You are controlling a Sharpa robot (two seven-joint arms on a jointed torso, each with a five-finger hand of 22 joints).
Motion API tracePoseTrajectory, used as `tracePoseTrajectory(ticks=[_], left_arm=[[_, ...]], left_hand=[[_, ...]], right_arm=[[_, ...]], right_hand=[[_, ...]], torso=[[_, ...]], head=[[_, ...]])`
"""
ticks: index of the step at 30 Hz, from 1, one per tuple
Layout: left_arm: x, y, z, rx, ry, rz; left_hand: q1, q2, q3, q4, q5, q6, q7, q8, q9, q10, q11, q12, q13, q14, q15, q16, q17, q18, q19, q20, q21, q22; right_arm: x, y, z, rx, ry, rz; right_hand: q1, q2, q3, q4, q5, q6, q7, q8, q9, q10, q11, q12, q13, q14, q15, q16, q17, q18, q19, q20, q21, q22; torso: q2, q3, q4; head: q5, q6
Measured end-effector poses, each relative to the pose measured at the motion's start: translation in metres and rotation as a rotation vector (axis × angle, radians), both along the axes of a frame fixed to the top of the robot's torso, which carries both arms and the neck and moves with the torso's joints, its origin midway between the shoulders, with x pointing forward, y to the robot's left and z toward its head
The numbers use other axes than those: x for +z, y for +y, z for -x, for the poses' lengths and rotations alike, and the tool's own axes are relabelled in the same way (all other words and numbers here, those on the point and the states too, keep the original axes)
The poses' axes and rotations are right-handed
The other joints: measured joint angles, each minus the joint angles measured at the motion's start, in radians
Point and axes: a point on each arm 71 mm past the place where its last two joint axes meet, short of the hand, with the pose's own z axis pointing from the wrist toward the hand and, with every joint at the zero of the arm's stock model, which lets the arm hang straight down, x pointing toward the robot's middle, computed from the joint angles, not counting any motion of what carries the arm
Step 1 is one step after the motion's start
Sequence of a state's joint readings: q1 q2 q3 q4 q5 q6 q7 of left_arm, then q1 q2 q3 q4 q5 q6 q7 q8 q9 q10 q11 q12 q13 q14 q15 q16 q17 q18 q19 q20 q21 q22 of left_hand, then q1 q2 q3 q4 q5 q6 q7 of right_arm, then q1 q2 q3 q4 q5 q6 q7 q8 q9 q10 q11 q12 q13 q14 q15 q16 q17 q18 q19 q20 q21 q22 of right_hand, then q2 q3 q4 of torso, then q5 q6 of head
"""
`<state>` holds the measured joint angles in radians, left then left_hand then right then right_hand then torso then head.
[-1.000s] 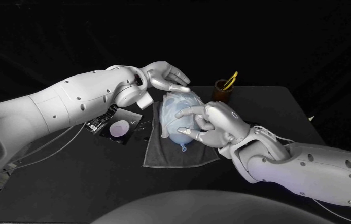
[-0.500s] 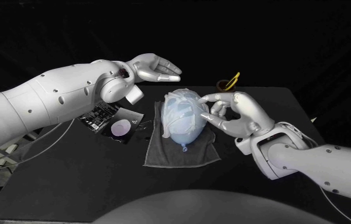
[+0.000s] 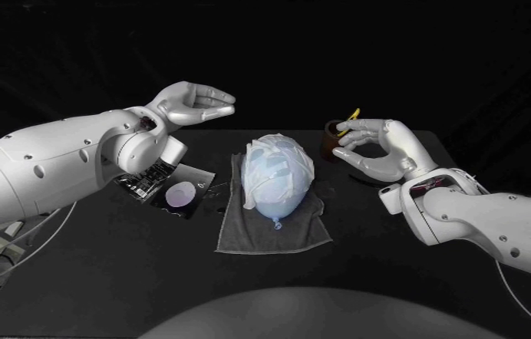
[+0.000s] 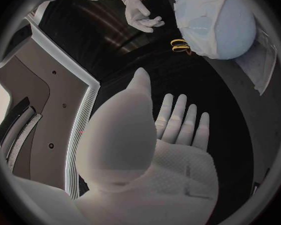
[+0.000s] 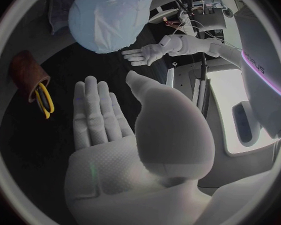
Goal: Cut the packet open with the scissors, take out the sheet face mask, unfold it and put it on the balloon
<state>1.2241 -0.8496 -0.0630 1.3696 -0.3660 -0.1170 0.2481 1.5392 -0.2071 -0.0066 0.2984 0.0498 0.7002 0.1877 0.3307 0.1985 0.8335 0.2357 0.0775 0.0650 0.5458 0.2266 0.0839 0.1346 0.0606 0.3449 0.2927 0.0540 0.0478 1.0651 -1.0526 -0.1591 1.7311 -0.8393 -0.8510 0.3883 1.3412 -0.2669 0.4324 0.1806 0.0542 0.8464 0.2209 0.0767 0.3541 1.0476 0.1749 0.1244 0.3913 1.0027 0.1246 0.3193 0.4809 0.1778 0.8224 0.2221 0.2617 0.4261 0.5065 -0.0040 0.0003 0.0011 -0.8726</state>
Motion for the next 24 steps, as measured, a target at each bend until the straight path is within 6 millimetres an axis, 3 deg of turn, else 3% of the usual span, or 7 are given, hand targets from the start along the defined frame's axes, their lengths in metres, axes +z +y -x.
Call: tracePoseTrajectory(ticks=[4, 7, 9, 15, 18, 24], left_arm=[[-0.019, 0.010, 0.010, 0.056, 0.016, -0.007], [-0.029, 0.014, 0.016, 0.092, 0.025, -0.019], [-0.033, 0.016, 0.018, 0.105, 0.026, -0.029], [-0.044, 0.009, 0.030, 0.102, 0.031, -0.081], [-0.049, 0.003, 0.036, 0.083, 0.032, -0.112], [-0.058, -0.007, 0.046, 0.050, 0.030, -0.169]], left_hand=[[-0.007, -0.041, -0.076, 0.002, 0.000, -0.012, -0.001, -0.010, -0.005, 0.000, 0.001, -0.005, 0.000, -0.031, 0.005, -0.008, -0.009, 0.000, 0.000, 0.005, 0.000, -0.002], [-0.023, -0.065, -0.143, 0.003, 0.000, -0.044, -0.004, -0.027, -0.015, -0.014, 0.013, -0.011, -0.001, -0.069, 0.010, -0.020, -0.020, 0.000, -0.031, 0.004, -0.003, -0.007], [-0.033, -0.075, -0.181, 0.003, 0.000, -0.069, -0.008, -0.039, -0.020, -0.030, 0.012, -0.011, -0.001, -0.097, 0.013, -0.027, -0.027, 0.000, -0.051, 0.003, -0.009, -0.010], [-0.071, -0.103, -0.215, 0.005, 0.000, -0.219, -0.026, -0.111, -0.060, -0.153, 0.019, -0.020, -0.008, -0.211, 0.024, -0.046, -0.055, 0.000, -0.092, 0.004, -0.017, -0.015], [-0.075, -0.103, -0.215, 0.005, 0.000, -0.259, -0.031, -0.130, -0.069, -0.196, 0.018, -0.025, -0.011, -0.241, 0.022, -0.049, -0.061, 0.000, -0.095, 0.004, -0.020, -0.016], [-0.089, -0.106, -0.217, 0.003, 0.000, -0.343, -0.038, -0.169, -0.090, -0.294, 0.006, -0.025, -0.015, -0.322, 0.013, -0.055, -0.080, 0.000, -0.129, 0.005, -0.024, -0.019]], right_arm=[[-0.007, -0.006, -0.004, -0.046, 0.065, 0.013], [-0.014, -0.008, -0.005, -0.079, 0.130, 0.025], [-0.019, -0.008, -0.006, -0.094, 0.168, 0.032], [-0.029, 0.000, -0.006, -0.105, 0.271, 0.041], [-0.033, 0.007, -0.006, -0.093, 0.312, 0.041], [-0.044, 0.022, -0.002, -0.060, 0.383, 0.035]], right_hand=[[-0.024, 0.000, -0.119, 0.025, 0.000, -0.064, -0.013, -0.008, -0.005, -0.076, 0.033, -0.021, -0.045, -0.093, 0.038, -0.070, -0.043, -0.004, -0.058, 0.032, -0.071, -0.051], [0.052, 0.078, -0.462, 0.089, -0.003, -0.122, -0.025, 0.005, -0.004, -0.144, 0.054, -0.021, -0.089, -0.157, 0.063, -0.111, -0.085, -0.009, -0.094, 0.061, -0.131, -0.100], [0.086, 0.071, -0.600, 0.114, -0.003, -0.149, -0.031, 0.016, 0.000, -0.176, 0.060, -0.021, -0.107, -0.186, 0.071, -0.127, -0.103, -0.009, -0.111, 0.065, -0.154, -0.118], [0.067, -0.006, -0.698, 0.121, 0.006, -0.215, -0.041, 0.035, 0.008, -0.250, 0.072, -0.021, -0.144, -0.255, 0.093, -0.165, -0.137, -0.024, -0.165, 0.068, -0.195, -0.155], [0.053, -0.020, -0.711, 0.122, 0.012, -0.239, -0.047, 0.046, 0.012, -0.274, 0.078, -0.026, -0.156, -0.281, 0.100, -0.181, -0.150, -0.039, -0.231, 0.067, -0.204, -0.186], [0.039, -0.035, -0.718, 0.123, 0.012, -0.261, -0.050, 0.058, 0.019, -0.294, 0.081, -0.026, -0.168, -0.329, 0.106, -0.197, -0.175, -0.039, -0.289, 0.068, -0.204, -0.212]], torso=[[0.001, -0.0006, 0.0005], [0.002, -0.0012, 0.0004], [0.002, -0.0012, 0.0004], [0.002, -0.0006, 0.0002], [0.002, -0.0003, -0.0001], [0.002, 0.0000, -0.0007]], head=[[-0.005, 0.000], [-0.010, 0.000], [-0.014, 0.000], [-0.018, 0.000], [-0.022, 0.000], [-0.028, 0.000]])
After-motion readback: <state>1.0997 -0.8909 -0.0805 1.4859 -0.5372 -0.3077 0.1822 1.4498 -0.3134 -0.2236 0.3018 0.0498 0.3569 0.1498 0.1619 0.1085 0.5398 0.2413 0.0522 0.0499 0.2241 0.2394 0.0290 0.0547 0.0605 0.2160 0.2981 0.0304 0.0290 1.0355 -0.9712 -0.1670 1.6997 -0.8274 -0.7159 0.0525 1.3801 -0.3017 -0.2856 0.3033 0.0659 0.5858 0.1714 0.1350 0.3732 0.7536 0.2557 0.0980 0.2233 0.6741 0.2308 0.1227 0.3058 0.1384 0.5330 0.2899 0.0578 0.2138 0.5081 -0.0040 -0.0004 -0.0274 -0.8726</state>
